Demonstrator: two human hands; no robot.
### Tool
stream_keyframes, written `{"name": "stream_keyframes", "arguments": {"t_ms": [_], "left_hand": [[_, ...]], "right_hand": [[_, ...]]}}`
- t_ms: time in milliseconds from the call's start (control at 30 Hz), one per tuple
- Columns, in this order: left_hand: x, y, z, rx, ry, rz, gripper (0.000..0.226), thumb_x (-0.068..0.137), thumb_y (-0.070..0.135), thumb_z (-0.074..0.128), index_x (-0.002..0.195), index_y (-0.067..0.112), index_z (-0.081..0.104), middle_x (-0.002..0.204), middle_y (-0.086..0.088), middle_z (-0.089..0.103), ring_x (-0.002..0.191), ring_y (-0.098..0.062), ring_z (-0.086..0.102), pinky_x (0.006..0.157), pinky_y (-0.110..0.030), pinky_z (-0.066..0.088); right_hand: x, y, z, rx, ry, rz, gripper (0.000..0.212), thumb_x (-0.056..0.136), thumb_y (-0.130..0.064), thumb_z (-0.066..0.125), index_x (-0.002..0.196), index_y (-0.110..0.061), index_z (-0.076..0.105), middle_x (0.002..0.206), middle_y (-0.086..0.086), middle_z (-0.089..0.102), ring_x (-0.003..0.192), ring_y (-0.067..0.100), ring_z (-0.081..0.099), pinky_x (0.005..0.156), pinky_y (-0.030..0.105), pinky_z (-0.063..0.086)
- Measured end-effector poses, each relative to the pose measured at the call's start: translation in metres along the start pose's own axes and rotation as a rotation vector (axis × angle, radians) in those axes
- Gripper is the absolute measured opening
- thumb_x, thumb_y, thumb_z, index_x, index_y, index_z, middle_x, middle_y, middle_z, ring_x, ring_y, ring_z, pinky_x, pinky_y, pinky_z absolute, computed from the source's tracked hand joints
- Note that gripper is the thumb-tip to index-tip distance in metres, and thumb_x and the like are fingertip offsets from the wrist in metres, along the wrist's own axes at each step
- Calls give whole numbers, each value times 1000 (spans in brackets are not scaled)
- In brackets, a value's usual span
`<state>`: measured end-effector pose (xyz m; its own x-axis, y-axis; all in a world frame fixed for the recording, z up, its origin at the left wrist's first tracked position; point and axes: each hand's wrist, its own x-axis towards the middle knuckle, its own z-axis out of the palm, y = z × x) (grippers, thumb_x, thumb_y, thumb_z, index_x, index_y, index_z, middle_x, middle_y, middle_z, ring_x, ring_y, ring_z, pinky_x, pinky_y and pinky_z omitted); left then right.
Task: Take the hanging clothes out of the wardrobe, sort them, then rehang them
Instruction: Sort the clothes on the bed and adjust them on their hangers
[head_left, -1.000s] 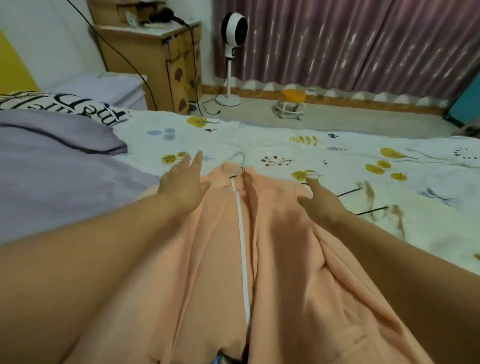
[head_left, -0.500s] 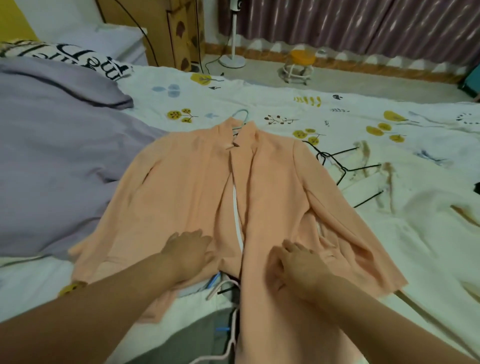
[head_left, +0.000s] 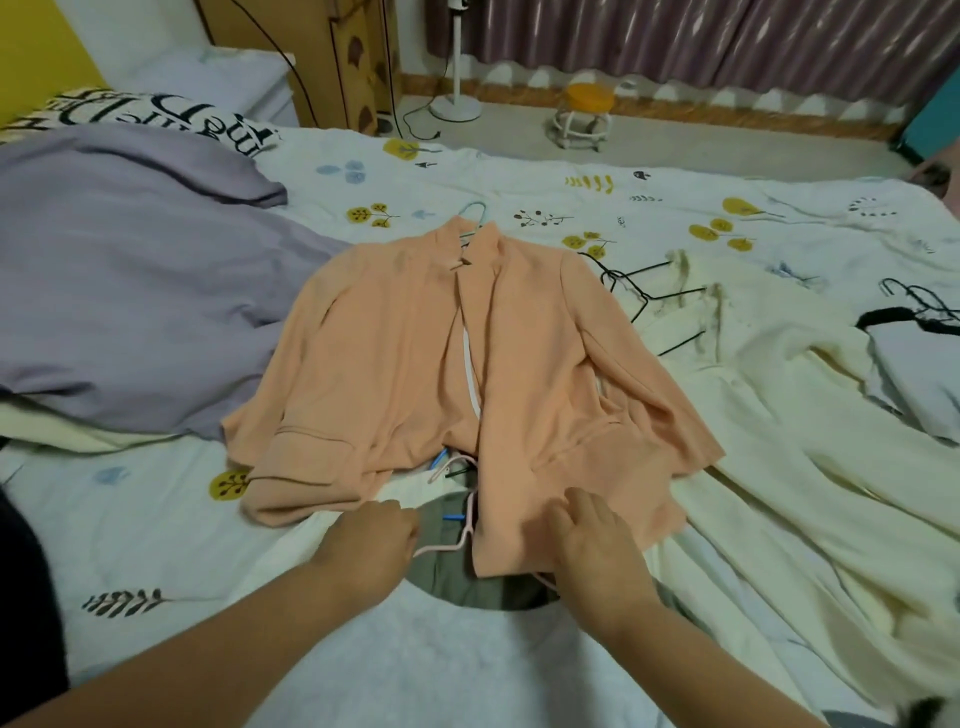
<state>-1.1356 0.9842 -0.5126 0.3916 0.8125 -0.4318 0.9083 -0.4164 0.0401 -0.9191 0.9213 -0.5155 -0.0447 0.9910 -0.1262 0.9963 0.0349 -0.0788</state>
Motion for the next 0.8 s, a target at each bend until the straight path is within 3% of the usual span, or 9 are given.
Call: {"name": "stream_keyframes", "arguments": {"t_ms": [133, 333, 367, 400, 467, 533, 600, 700, 800], "left_hand": [[-27, 3, 22, 91, -25, -84, 29, 99, 25, 36, 126, 18, 42, 129, -3, 42, 118, -20, 44, 91, -30, 38], [-50, -2, 35, 10, -54, -117, 35, 99, 33, 37, 129, 18, 43, 130, -4, 48, 121, -19, 46, 96, -27, 36], [-56, -3, 34, -38, -53, -118, 33, 99, 32, 36, 128, 17, 46, 127, -4, 49, 119, -19, 47, 94, -25, 36], [-63, -3, 32, -84, -44, -119, 32, 100, 31, 36, 126, 17, 47, 121, -2, 49, 117, -19, 49, 91, -24, 36], [-82, -1, 23, -155, -5, -114, 24, 100, 31, 35, 117, 20, 48, 112, 1, 48, 112, -17, 50, 85, -24, 36], [-105, -1, 11, -232, 40, -123, 10, 100, 32, 36, 91, 29, 41, 97, 6, 47, 101, -15, 52, 74, -23, 33], [-127, -3, -6, -315, 82, -148, 25, 98, 33, 40, 75, 29, 31, 78, 11, 43, 85, -13, 50, 66, -23, 32], [-155, -6, -39, -392, 171, -175, 22, 96, 33, 45, 77, 28, 35, 73, 12, 44, 78, -11, 47, 60, -22, 30], [-183, -4, -80, -441, 279, -179, 11, 93, 34, 51, 89, 27, 43, 85, 7, 53, 82, -13, 49, 66, -25, 33]], "right_hand": [[-49, -2, 29, -2, 148, 135, 25, 59, -11, 62, 83, -13, 54, 73, 6, 54, 55, 25, 55, 43, 32, 42], [-90, -3, 43, 29, -81, 226, 43, 30, -13, 88, 58, -14, 55, 48, 3, 52, 39, 21, 54, 33, 31, 39], [-93, -4, 36, 12, -86, 229, 44, 34, -15, 91, 60, -16, 55, 54, 4, 56, 46, 23, 58, 37, 32, 40], [-96, -5, 24, 23, -134, 213, 37, 55, -18, 86, 69, -18, 51, 69, 7, 62, 63, 26, 63, 47, 35, 40], [-104, -8, 15, 97, -158, 242, 17, 93, -20, 48, 83, -21, 33, 105, 8, 61, 100, 26, 57, 66, 35, 31], [-116, -11, 5, 184, -177, 236, 24, 98, -23, 34, 75, -24, 24, 113, 5, 58, 107, 24, 54, 69, 33, 27], [-124, -16, -18, 228, -173, 238, 22, 97, -28, 35, 78, -25, 26, 109, 4, 59, 106, 24, 55, 68, 32, 27], [-131, -23, -61, 303, -89, 238, 16, 96, -30, 40, 85, -25, 30, 104, 4, 59, 106, 23, 56, 67, 29, 27], [-140, -28, -113, 347, -14, 164, 15, 93, -29, 46, 93, -24, 32, 104, 3, 60, 104, 23, 57, 68, 27, 26]]}}
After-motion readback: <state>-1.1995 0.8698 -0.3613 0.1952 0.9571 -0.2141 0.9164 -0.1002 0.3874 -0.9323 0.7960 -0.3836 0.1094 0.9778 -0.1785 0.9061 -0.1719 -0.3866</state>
